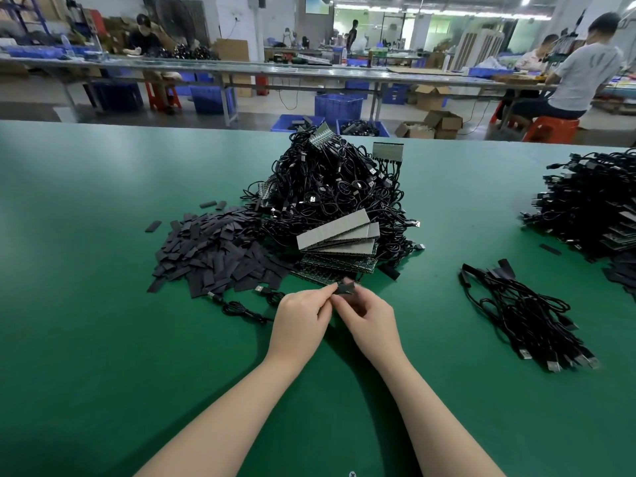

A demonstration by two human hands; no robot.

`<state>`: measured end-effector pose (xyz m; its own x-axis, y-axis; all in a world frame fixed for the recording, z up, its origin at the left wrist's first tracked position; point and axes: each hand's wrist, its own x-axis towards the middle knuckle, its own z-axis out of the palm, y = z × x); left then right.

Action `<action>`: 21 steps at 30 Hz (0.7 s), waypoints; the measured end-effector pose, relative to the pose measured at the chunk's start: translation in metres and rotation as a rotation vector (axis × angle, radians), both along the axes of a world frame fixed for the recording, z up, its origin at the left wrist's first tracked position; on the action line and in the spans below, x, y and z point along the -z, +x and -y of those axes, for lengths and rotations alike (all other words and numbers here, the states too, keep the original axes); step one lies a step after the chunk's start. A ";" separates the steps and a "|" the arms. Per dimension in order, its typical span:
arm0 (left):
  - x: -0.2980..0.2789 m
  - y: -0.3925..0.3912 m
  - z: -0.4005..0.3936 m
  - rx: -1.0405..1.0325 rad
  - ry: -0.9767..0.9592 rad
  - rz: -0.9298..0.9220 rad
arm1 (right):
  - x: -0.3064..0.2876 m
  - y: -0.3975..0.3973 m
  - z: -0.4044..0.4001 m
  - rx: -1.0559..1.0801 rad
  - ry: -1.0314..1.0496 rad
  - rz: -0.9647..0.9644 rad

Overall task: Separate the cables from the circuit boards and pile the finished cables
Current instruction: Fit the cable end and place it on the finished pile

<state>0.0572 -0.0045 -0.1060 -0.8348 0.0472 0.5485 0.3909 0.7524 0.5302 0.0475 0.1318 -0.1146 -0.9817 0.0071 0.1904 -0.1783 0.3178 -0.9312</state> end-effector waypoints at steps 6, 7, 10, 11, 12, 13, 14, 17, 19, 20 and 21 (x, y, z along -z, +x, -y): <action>0.002 0.003 -0.003 0.094 -0.117 -0.032 | -0.001 0.001 -0.004 0.052 -0.110 0.019; 0.003 0.003 -0.004 0.114 -0.143 -0.024 | -0.001 0.001 -0.005 0.082 -0.168 0.043; 0.005 0.001 -0.004 0.066 -0.198 0.024 | -0.001 -0.002 -0.010 0.184 -0.377 0.082; 0.005 0.000 -0.003 0.030 -0.190 0.036 | -0.001 -0.003 -0.010 0.207 -0.445 0.085; 0.005 0.000 -0.003 0.005 -0.175 0.040 | -0.002 -0.003 -0.011 0.221 -0.489 0.085; 0.005 0.000 -0.003 -0.003 -0.165 0.034 | -0.001 -0.003 -0.011 0.222 -0.512 0.086; 0.005 -0.001 -0.004 0.001 -0.168 0.022 | -0.001 -0.003 -0.010 0.210 -0.509 0.090; 0.007 -0.001 -0.004 0.019 -0.194 0.031 | 0.002 -0.002 -0.008 0.140 -0.372 0.092; 0.007 -0.001 -0.003 0.011 -0.199 0.051 | 0.002 -0.001 -0.006 0.114 -0.254 0.076; 0.007 -0.002 -0.003 0.010 -0.203 0.063 | 0.002 -0.001 -0.006 0.113 -0.217 0.070; 0.006 -0.001 -0.003 0.015 -0.208 0.071 | 0.001 0.000 -0.005 0.117 -0.195 0.063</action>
